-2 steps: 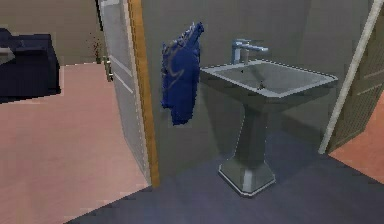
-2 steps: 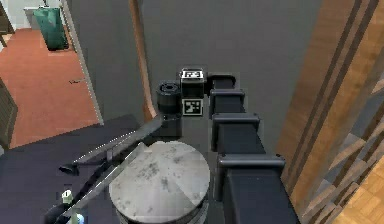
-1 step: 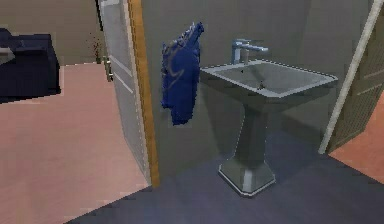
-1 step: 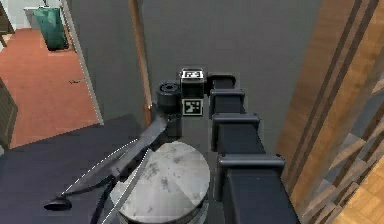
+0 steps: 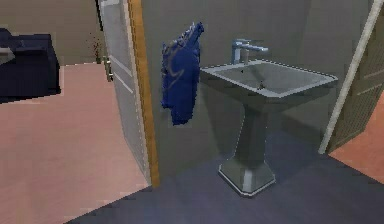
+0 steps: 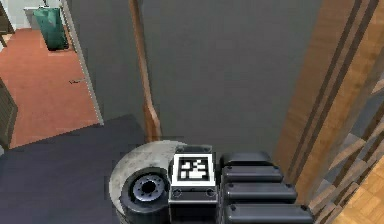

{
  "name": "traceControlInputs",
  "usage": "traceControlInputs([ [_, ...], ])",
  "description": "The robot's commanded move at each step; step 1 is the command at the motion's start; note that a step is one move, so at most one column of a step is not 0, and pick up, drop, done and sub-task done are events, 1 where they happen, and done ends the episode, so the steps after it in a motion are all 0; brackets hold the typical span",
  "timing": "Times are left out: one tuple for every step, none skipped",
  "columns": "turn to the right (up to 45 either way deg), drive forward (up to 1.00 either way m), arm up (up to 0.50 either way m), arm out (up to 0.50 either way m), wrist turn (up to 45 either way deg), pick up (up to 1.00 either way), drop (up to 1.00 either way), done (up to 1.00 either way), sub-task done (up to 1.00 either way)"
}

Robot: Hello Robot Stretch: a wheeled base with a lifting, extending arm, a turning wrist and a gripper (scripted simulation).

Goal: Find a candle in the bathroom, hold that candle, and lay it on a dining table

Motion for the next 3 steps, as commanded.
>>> traceControlInputs([
  [-36.0,0.00,0.00,0.00,0.0,0.00,0.00,0.00,0.00],
  [0.0,0.85,0.00,0.00,0.0,0.00,0.00,0.00,0.00],
  [-3.0,0.00,0.00,0.00,0.0,0.00,0.00,0.00,0.00],
])
